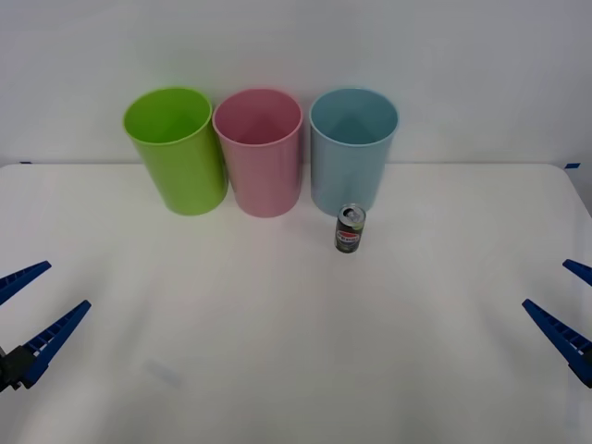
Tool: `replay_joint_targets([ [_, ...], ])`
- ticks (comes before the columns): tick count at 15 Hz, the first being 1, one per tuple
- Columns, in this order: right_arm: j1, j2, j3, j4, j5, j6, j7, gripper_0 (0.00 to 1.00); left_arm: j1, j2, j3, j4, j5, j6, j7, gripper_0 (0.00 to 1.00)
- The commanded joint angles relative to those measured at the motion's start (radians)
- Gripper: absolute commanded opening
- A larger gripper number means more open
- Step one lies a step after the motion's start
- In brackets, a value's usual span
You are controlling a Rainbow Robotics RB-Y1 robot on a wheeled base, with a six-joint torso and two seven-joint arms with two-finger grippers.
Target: Grasp the object on the table and drop it into the matching bin: aluminum can to the light blue bin, PET bottle to the pink bin.
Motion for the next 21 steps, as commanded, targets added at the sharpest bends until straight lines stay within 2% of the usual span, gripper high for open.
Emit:
replay_joint_targets([
  [1, 0.000, 0.000, 0.000, 0.000, 0.000, 0.000, 0.000, 1.00, 0.000, 0.000, 0.000, 0.000, 0.000, 0.000, 0.000, 1.00],
  [3, 0.016, 0.019, 0.014, -0.008, 0.025, -0.012, 0.003, 1.00, 0.000, 0.000, 0.000, 0.000, 0.000, 0.000, 0.000, 1.00],
  [8, 0.025, 0.019, 0.059, -0.023, 0.023, 0.007, 0.015, 1.00, 0.000, 0.000, 0.000, 0.000, 0.000, 0.000, 0.000, 1.00],
  [14, 0.004, 0.021, 0.186, -0.022, 0.048, 0.125, 0.083, 1.00, 0.000, 0.000, 0.000, 0.000, 0.000, 0.000, 0.000, 1.00],
  [17, -0.013, 0.023, 0.249, -0.023, 0.069, 0.228, 0.183, 1.00, 0.000, 0.000, 0.000, 0.000, 0.000, 0.000, 0.000, 1.00],
  [21, -0.048, 0.027, 0.343, -0.022, 0.103, 0.352, 0.186, 1.00, 0.000, 0.000, 0.000, 0.000, 0.000, 0.000, 0.000, 1.00],
])
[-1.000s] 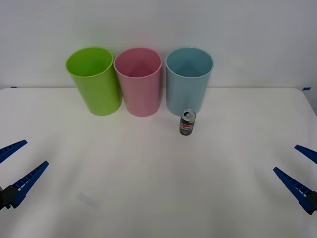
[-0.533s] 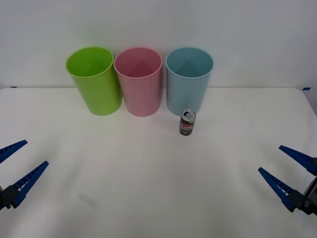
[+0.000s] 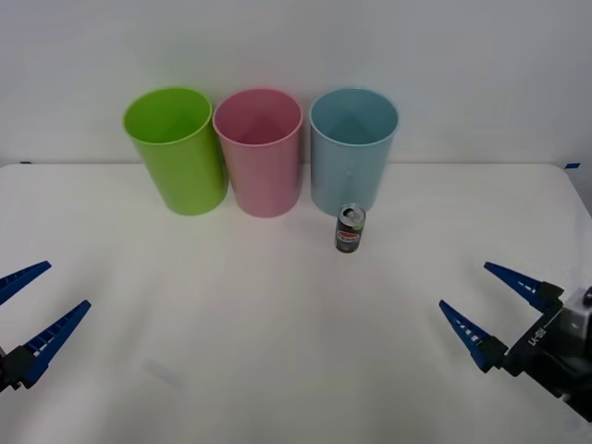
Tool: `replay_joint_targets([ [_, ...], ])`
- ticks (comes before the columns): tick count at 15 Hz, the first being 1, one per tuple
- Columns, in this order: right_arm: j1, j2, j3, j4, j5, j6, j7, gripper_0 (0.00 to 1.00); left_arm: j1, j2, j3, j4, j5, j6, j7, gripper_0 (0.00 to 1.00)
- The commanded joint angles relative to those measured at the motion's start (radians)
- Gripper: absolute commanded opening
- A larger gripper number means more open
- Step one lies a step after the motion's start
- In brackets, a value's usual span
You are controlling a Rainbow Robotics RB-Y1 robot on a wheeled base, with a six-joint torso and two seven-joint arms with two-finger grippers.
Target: Grasp the object on the table and drop it into the matching bin: aluminum can to the light blue bin, PET bottle to the pink bin.
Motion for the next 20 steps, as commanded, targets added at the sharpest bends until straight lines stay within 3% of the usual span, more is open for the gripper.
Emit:
replay_joint_targets([
  [1, -0.031, 0.019, 0.053, 0.000, 0.041, 0.078, 0.003, 1.00, 0.000, 0.000, 0.000, 0.000, 0.000, 0.000, 0.000, 1.00],
  [5, -0.138, 0.100, 0.059, 0.106, 0.140, 0.080, 0.003, 1.00, 0.000, 0.000, 0.000, 0.000, 0.000, 0.000, 0.000, 1.00],
  [14, -0.301, 0.212, 0.082, 0.288, 0.257, 0.127, 0.023, 1.00, 0.000, 0.000, 0.000, 0.000, 0.000, 0.000, 0.000, 1.00],
  [20, -0.347, 0.247, 0.151, 0.326, 0.272, 0.246, 0.047, 1.00, 0.000, 0.000, 0.000, 0.000, 0.000, 0.000, 0.000, 1.00],
])
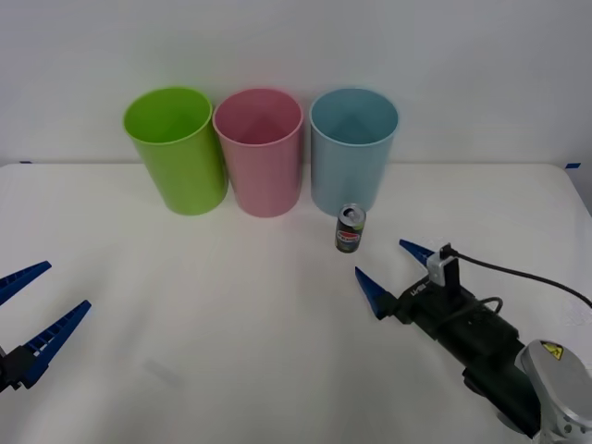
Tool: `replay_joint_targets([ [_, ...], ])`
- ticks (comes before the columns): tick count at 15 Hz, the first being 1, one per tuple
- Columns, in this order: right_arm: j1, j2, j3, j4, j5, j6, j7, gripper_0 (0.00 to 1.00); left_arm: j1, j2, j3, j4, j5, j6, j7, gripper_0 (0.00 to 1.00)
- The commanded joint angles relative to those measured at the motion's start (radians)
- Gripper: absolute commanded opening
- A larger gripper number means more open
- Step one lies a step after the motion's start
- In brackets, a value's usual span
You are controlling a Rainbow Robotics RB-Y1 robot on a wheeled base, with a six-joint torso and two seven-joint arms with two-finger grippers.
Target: Grasp the object on the table and drop it into the matching bin: aluminum can to the light blue bin, PET bottle to the pink bin.
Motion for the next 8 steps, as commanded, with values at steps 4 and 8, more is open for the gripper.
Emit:
replay_joint_targets([
  [4, -0.097, 0.034, 0.016, 0.119, 0.010, 0.039, 0.030, 1.00, 0.000, 0.000, 0.000, 0.000, 0.000, 0.000, 0.000, 1.00],
  [8, -0.128, 0.082, 0.013, 0.129, 0.053, 0.106, 0.044, 1.00, 0.000, 0.000, 0.000, 0.000, 0.000, 0.000, 0.000, 1.00],
])
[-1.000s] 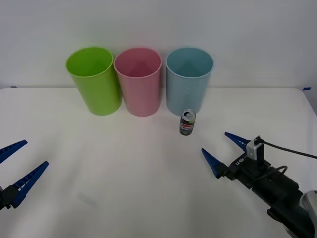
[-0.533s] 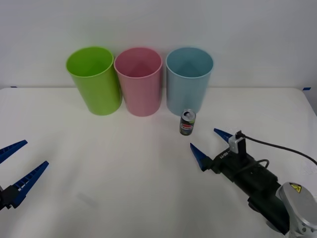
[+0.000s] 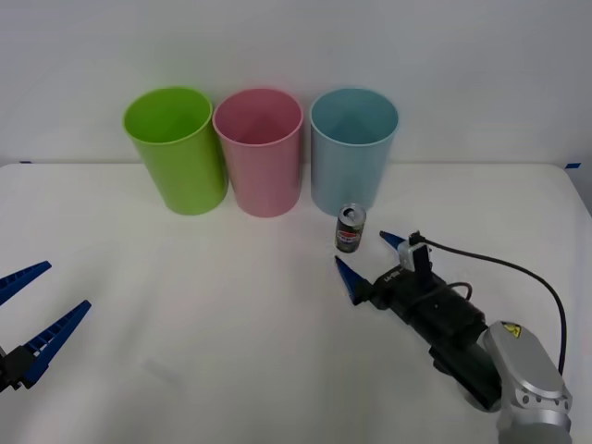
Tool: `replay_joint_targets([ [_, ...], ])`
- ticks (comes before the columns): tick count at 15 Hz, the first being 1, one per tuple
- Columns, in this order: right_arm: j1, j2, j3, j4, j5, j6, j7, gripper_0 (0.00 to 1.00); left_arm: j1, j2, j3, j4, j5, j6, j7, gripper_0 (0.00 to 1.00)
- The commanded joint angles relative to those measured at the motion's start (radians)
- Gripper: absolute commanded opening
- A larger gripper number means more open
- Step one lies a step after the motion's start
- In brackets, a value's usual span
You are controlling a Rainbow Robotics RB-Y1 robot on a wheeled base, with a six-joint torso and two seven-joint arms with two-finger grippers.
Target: Grasp the object on the table and drop it into the matching bin: aluminum can to the light blue bin, PET bottle to the pink bin.
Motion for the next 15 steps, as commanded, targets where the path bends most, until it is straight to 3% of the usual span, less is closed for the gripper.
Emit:
replay_joint_targets([
  [1, -0.035, 0.025, -0.003, 0.037, 0.017, 0.026, 0.007, 1.00, 0.000, 0.000, 0.000, 0.000, 0.000, 0.000, 0.000, 1.00],
  [9, -0.201, 0.072, -0.060, 0.227, 0.055, 0.059, 0.050, 1.00, 0.000, 0.000, 0.000, 0.000, 0.000, 0.000, 0.000, 1.00],
  [15, -0.244, 0.082, -0.050, 0.261, 0.055, 0.112, 0.070, 1.00, 0.000, 0.000, 0.000, 0.000, 0.000, 0.000, 0.000, 1.00],
])
